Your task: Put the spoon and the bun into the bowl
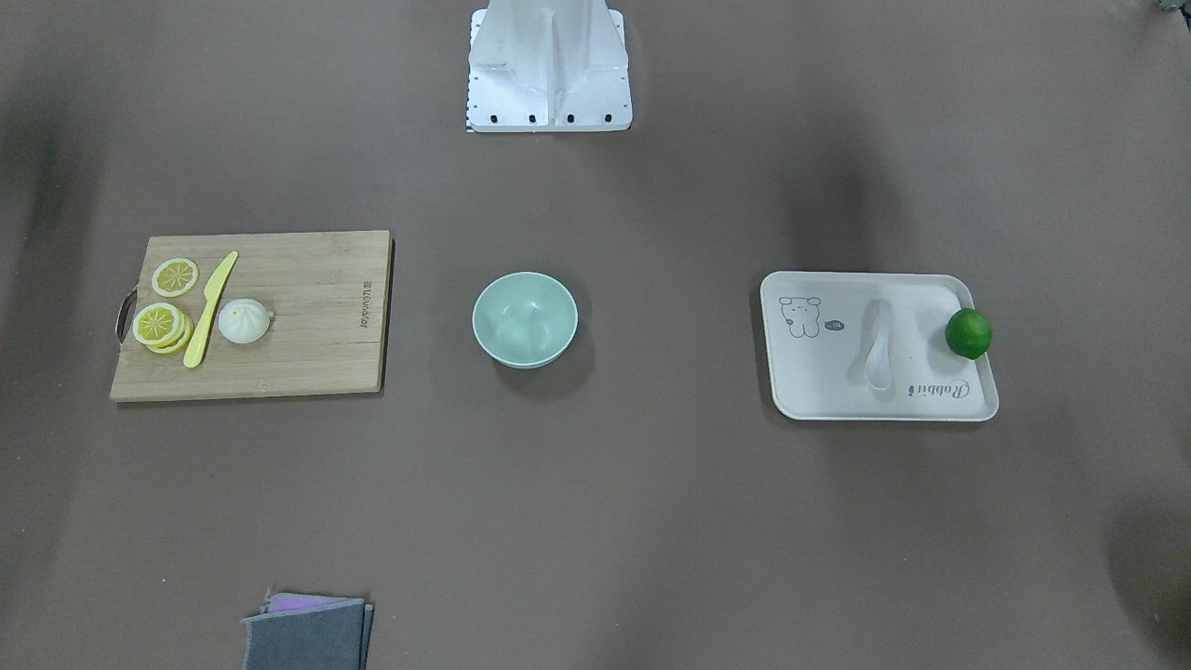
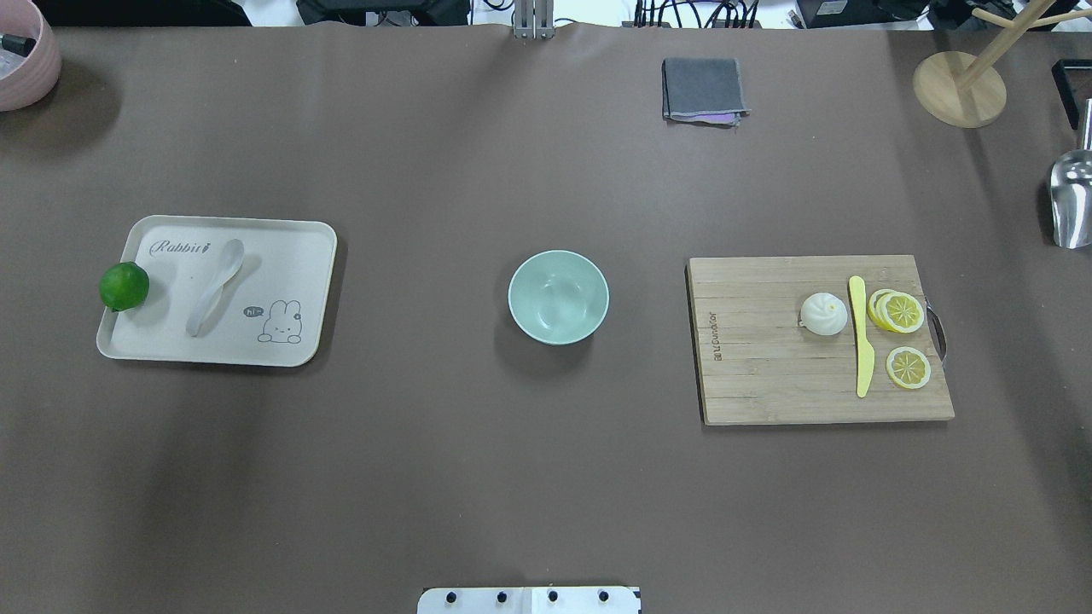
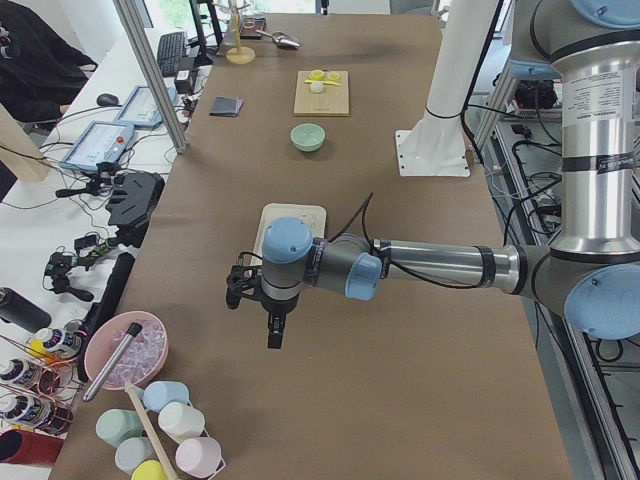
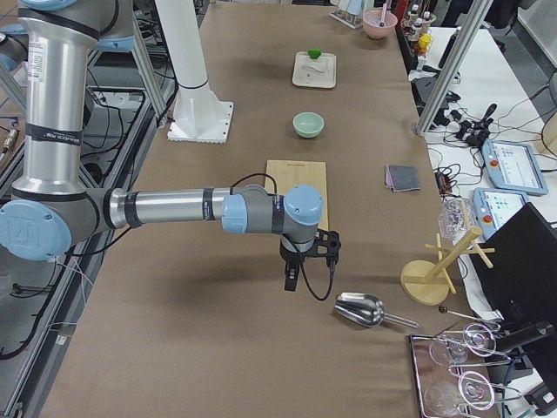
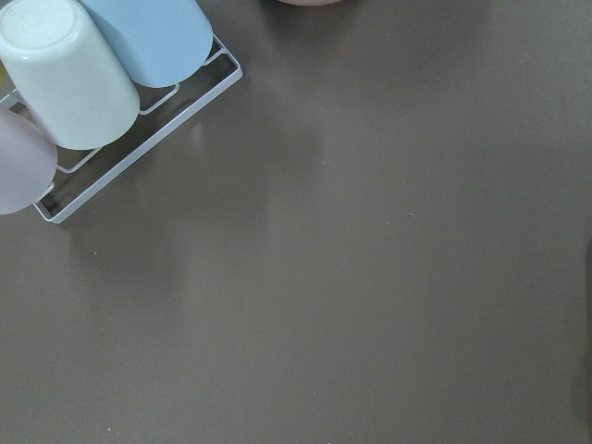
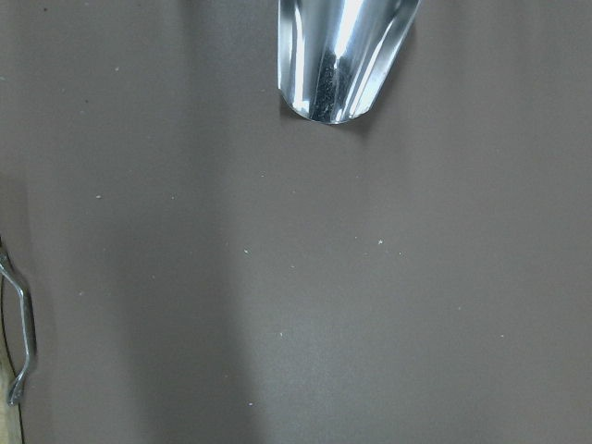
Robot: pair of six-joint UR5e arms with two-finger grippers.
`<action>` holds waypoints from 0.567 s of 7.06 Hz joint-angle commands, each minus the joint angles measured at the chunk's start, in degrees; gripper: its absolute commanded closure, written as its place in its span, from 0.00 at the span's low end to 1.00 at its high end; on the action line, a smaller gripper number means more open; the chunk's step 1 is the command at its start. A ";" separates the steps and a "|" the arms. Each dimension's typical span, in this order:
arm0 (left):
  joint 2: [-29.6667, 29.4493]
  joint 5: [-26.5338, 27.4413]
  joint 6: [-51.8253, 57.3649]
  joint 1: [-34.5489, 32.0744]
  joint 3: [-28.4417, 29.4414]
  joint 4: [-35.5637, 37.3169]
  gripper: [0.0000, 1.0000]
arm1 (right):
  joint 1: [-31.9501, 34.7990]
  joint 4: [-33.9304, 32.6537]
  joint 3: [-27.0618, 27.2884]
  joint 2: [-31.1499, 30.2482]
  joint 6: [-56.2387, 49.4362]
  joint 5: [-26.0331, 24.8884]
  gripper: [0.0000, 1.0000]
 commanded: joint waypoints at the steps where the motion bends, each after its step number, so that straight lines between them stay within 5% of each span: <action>1: -0.07 0.03 -0.07 0.00 -0.06 -0.11 0.01 | 0.09 0.00 0.00 -0.02 0.11 0.01 0.00; 4: -0.07 0.03 0.02 0.00 -0.15 -0.11 0.01 | 0.00 0.00 0.35 -0.02 0.02 0.27 0.00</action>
